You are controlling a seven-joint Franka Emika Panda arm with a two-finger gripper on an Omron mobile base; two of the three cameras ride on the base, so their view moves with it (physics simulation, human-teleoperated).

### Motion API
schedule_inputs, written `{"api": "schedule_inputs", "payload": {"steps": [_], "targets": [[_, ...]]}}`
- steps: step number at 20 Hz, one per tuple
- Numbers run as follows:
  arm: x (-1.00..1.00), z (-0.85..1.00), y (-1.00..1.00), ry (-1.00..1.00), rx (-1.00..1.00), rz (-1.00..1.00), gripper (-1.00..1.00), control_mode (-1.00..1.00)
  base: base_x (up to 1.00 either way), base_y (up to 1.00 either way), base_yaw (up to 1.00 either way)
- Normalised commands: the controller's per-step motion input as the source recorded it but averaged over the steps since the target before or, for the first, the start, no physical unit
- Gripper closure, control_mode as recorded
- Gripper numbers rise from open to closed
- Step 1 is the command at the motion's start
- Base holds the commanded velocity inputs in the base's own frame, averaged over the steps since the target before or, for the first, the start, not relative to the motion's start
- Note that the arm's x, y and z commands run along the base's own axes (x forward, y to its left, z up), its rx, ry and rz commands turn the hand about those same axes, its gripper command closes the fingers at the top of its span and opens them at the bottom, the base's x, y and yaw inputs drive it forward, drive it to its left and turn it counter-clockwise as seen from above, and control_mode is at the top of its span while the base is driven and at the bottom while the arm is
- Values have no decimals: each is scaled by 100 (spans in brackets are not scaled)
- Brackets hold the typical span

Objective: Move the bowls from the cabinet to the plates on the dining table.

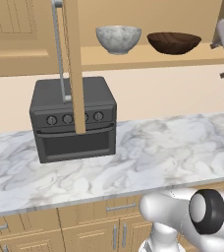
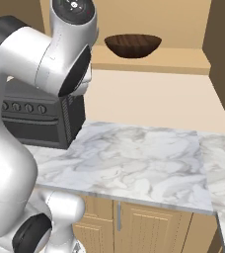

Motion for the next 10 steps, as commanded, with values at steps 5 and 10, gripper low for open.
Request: {"api": "schedule_inputs", "payload": {"steps": [5, 10], "targets": [[26, -2, 18, -11, 5, 0, -100, -100, 0, 0, 0], [38, 0, 13, -2, 7, 2, -100, -100, 0, 0, 0]]}}
